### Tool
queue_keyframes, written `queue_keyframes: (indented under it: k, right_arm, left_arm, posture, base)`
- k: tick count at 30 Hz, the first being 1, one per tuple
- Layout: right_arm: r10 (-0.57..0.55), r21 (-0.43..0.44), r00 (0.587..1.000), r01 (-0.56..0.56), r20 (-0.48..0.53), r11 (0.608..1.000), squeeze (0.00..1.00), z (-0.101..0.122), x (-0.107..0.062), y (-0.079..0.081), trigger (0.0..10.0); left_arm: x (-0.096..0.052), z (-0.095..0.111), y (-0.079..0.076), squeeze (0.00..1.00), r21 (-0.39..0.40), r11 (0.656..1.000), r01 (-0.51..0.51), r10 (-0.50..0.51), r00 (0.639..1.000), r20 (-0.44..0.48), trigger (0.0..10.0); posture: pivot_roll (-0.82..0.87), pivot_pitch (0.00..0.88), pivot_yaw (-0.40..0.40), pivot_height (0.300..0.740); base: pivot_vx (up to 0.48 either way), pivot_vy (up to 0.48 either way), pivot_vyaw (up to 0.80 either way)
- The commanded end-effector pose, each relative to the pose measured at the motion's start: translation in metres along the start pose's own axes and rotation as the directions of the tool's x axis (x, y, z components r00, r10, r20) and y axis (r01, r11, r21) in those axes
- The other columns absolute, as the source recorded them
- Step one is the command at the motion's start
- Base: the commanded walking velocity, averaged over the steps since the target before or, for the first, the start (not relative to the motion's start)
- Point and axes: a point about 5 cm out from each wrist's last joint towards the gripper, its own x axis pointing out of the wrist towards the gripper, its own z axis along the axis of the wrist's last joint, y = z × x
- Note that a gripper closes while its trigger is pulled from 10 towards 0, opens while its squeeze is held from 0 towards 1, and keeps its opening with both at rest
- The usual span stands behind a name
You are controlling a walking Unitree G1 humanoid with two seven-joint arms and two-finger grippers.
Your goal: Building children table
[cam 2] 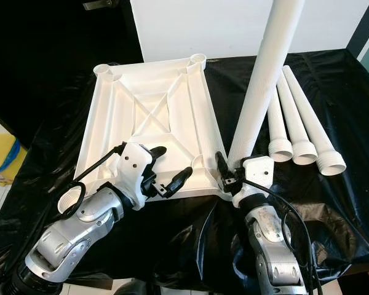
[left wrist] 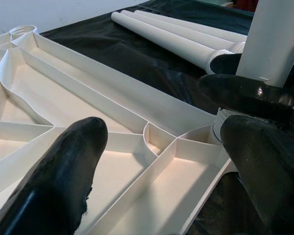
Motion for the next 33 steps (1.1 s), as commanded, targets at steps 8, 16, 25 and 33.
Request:
queue_keyframes:
  k: [8,16,25,33]
  right_arm:
    - [0.045,-0.019,0.998,-0.046,-0.048,0.999,0.0,-0.018,-0.004,0.009,10.0]
    - [0.099,-0.109,0.994,-0.103,-0.039,0.989,0.0,-0.028,-0.008,0.017,10.0]
    - [0.199,-0.234,0.98,-0.197,-0.017,0.952,0.0,-0.035,-0.011,0.026,10.0]
    - [0.185,-0.14,0.982,-0.189,-0.036,0.972,0.0,-0.045,-0.014,0.027,10.0]
  left_arm:
    - [-0.002,0.005,-0.011,0.0,0.02,0.964,0.264,-0.265,0.964,0.013,10.0]
    - [-0.002,0.008,-0.009,0.0,0.027,0.965,0.262,-0.262,0.965,0.02,10.0]
    - [-0.002,0.01,-0.007,0.0,0.034,0.966,0.256,-0.257,0.966,0.024,10.0]
    - [-0.002,0.011,-0.008,0.0,0.033,0.966,0.256,-0.256,0.966,0.027,10.0]
  posture:
    - [-0.05,0.152,0.103,0.74]
    - [-0.05,0.151,0.111,0.74]
    - [-0.04,0.143,0.111,0.74]
    - [-0.04,0.137,0.107,0.74]
  base:
    - [0.0,0.0,0.0]
    - [0.0,0.0,0.0]
    - [0.0,0.0,0.0]
    - [0.0,0.0,0.0]
